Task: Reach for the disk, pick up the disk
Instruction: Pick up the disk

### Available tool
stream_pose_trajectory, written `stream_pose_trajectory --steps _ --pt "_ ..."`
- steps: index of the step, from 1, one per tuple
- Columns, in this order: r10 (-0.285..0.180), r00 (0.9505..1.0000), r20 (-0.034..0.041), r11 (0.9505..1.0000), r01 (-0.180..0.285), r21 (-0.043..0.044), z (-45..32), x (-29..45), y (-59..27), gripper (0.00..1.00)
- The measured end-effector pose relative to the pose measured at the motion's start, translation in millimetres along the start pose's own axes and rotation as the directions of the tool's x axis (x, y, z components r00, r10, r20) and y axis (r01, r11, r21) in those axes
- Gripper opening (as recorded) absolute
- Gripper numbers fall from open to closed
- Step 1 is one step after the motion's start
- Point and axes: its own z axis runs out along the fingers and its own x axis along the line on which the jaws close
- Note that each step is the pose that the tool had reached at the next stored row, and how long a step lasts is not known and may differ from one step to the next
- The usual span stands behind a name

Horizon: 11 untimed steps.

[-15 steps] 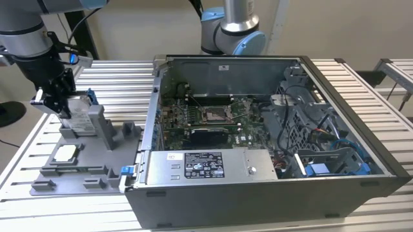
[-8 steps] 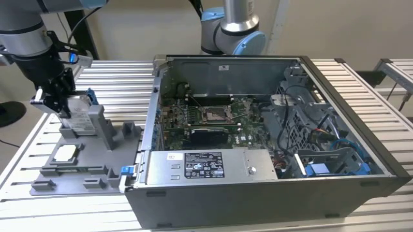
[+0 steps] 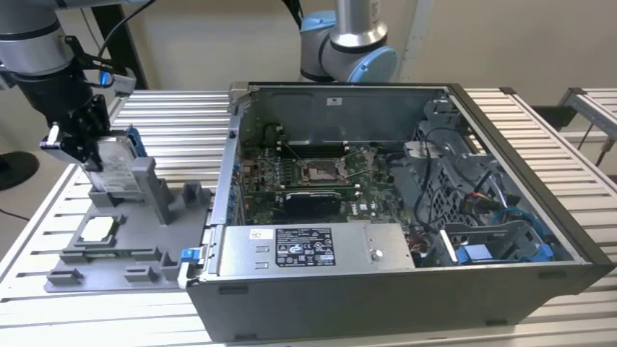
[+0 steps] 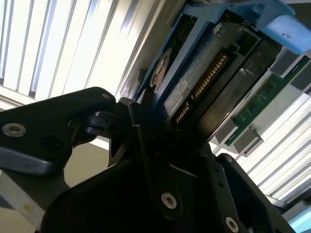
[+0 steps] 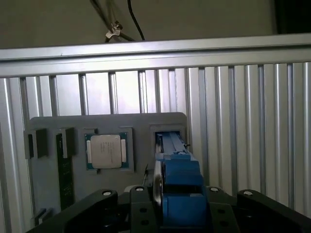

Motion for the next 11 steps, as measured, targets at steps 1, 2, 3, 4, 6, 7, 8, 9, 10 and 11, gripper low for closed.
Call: stream_pose_trajectory --steps 1,2,3,4,6,7,8,9,10,11 --pt "0.0 1.0 -0.0001 1.0 0.0 -0.0001 -0.7 0.0 0.0 0.0" --pt "0.0 1.0 -0.0003 1.0 0.0 0.0 -1.1 0.0 0.0 0.0" --pt "0.0 1.0 -0.0007 1.0 0.0 0.0 -1.7 0.0 0.0 0.0" --pt "0.0 1.0 -0.0008 1.0 0.0 0.0002 -2.0 0.0 0.0 0.0" --pt "0.0 1.0 -0.0011 1.0 0.0 0.0 -2.8 0.0 0.0 0.0" --pt "0.0 1.0 -0.0013 1.0 0.0 -0.0002 -3.5 -0.1 0.1 0.0" --pt "0.0 1.0 -0.0012 1.0 0.0 0.0 -4.2 -0.1 0.1 0.0" --pt "0.0 1.0 -0.0011 1.0 0.0 0.0 -5.2 -0.1 0.1 0.0" --pt "0.0 1.0 -0.0011 1.0 0.0 0.0 -6.3 -0.1 0.1 0.0" --pt "0.0 1.0 -0.0011 1.0 0.0 0.0 -7.4 -0.2 0.1 0.0"
